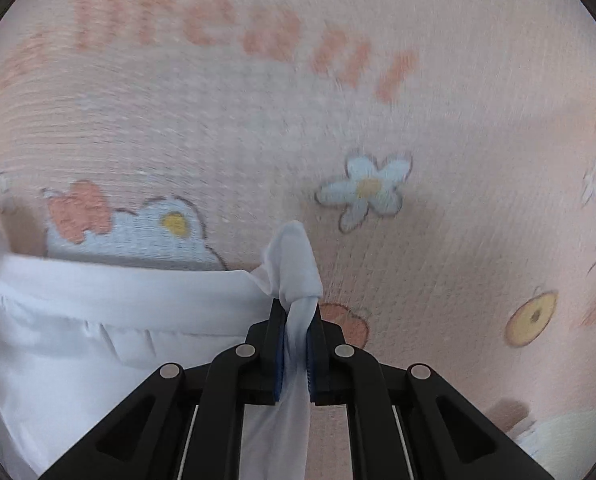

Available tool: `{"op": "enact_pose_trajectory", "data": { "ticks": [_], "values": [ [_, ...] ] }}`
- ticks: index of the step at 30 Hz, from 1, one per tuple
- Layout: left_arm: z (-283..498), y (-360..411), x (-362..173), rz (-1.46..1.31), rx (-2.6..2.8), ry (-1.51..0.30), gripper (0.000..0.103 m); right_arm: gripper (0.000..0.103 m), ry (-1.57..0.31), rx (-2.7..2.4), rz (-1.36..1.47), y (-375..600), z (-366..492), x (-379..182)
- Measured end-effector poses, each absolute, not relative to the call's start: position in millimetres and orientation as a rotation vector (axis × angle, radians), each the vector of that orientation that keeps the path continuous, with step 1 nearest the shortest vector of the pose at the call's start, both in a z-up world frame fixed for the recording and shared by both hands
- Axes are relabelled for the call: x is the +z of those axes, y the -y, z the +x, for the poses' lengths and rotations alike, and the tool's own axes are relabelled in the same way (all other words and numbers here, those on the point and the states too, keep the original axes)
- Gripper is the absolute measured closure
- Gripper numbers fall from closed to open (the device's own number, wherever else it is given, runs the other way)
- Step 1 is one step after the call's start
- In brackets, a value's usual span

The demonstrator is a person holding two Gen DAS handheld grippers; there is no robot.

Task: Fold clothes
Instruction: 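Grasp the shirt hem with both grippers and lift it up, then lay the white shirt flat on the blanket and open both grippers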

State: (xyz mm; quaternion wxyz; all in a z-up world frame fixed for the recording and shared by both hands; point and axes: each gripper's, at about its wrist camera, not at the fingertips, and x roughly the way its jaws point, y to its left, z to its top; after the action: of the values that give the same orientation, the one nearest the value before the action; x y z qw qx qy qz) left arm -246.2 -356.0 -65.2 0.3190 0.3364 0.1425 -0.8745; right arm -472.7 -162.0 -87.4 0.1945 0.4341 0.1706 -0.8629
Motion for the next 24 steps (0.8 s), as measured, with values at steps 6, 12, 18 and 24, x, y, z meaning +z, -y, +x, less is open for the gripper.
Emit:
{"op": "enact_pose_trajectory", "data": {
  "ticks": [6,12,18,24],
  "values": [
    [-250,374,-91,0.954,-2.237,-0.439,0.095,0.097,-0.412,-2.38,1.386,161,-496,-126],
    [-251,398,-120,1.051,-2.137,-0.556,0.093,0.097,-0.318,-2.342,1.497,153,-510,-153],
    [-235,415,-125,1.06,-2.067,-0.709,0.05,0.074,-0.358,-2.372,1.467,154,-506,-148],
    [-198,426,-105,1.019,-2.036,-0.925,0.044,0.032,-0.194,-2.377,1.458,130,-496,-129]
  ]
}}
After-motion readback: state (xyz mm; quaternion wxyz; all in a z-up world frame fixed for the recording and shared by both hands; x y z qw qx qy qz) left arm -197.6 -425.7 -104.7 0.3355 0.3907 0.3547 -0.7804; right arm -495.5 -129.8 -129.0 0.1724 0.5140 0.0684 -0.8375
